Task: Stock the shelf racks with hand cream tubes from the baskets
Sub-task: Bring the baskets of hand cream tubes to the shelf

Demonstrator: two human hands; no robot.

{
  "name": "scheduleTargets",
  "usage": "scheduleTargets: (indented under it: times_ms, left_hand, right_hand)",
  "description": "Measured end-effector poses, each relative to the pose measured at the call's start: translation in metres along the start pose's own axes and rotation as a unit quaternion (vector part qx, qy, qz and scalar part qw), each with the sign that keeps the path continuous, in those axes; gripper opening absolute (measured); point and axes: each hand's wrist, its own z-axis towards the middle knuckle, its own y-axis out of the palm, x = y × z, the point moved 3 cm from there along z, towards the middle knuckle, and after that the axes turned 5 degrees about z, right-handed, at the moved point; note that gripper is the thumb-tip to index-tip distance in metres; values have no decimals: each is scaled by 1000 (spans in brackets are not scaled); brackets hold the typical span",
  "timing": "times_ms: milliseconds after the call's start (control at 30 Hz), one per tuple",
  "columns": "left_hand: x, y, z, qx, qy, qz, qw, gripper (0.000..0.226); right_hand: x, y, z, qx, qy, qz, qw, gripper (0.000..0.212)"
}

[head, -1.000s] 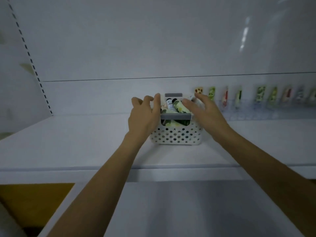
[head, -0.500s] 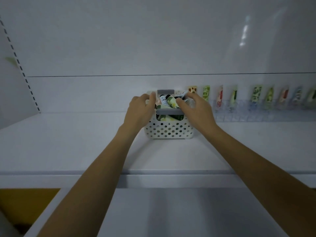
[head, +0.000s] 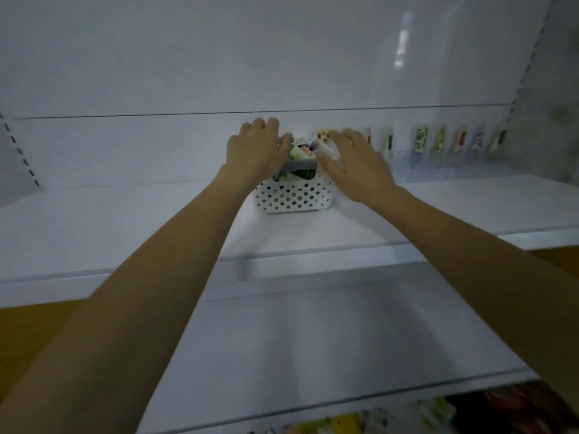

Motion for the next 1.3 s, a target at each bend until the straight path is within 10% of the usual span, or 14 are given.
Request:
scheduleTargets:
  times_ms: [200,400,667,1100,1300]
  left_hand:
    - [87,12,-72,172,270,-177,931,40]
    - [209,38,-195,13,358,-362,860,45]
    - [361,28,-439,-206,563,-368,710,42]
    - [513,-120,-773,-227,754,-310,534,37]
    - [564,-183,-886,-247,783,-313,477,37]
  right_hand:
    - [11,-22,-134,-21,35,-100,994,60]
    - [35,-80,-327,-36,218,-173,960,54]
    - [-7,-164,-630,-46,527,-230,817,51]
    - [-154,-307,-967,-2,758,-273,592,51]
    - [-194,-375,-1059,7,795,-268,544,53]
